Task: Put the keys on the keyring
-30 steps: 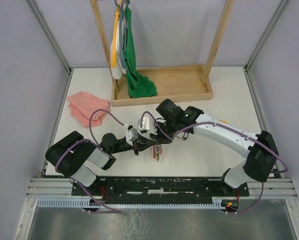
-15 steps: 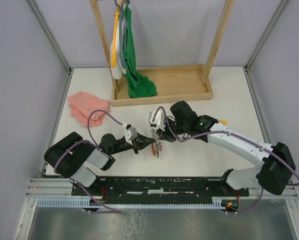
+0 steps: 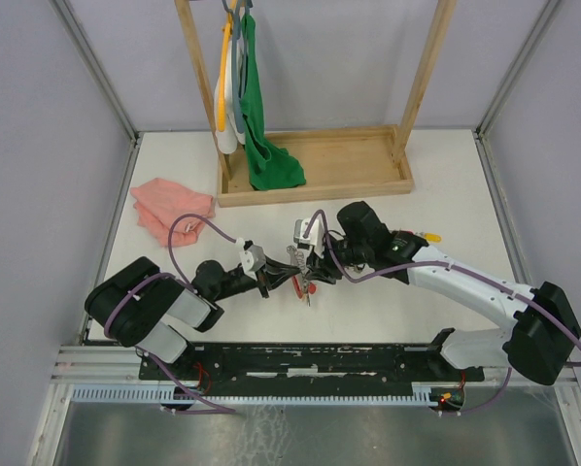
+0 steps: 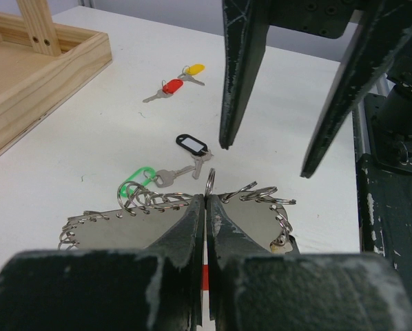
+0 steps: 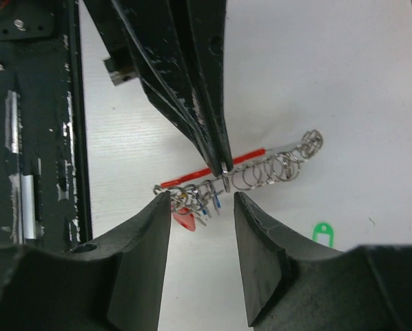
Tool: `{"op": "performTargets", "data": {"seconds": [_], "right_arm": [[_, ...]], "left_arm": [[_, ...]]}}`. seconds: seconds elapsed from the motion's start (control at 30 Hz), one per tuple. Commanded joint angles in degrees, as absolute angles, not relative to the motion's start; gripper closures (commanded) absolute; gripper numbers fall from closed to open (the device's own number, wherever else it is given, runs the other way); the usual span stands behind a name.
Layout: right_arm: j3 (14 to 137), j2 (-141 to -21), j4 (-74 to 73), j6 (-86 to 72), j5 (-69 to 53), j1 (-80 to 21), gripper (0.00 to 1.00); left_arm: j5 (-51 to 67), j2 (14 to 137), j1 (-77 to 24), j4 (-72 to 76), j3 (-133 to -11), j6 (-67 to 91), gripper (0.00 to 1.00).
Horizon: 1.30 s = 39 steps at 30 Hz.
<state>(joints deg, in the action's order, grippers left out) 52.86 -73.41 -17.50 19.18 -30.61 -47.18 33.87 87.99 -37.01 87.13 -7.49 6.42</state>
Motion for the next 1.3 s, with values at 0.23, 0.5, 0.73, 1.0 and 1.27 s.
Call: {"op": "performTargets", "data": {"seconds": [0.23,0.5,0.73,1.0,1.27], "right_arm": [[47.3,-66.9,-2.7,11.9,-27.6,-43.1,0.54],[40.2,-68.6,10.3,8.0,-35.9,-38.5,0.62],[35.1,-70.5,19.8,10.0,-39.1,-38.4,0.65],[31.8,-72.5,28.6,11.2,-42.5,-38.5,0.67],[32.1,-73.6,27.6,13.3,-46.6,-38.4,0.68]], "left_arm": [[32.4,86.8,-37.1,99.1,-6.7,6.9,0.97],[32.6,85.9,-37.0,99.1,-6.5,6.9,0.97],[32.7,84.7,-37.0,99.1,-6.4,6.8,0.97],[33.8,84.4,-37.2,99.1,-6.8,7.2,0.97],[33.9,84.1,-37.1,99.1,-7.1,7.3,0.97]]}}
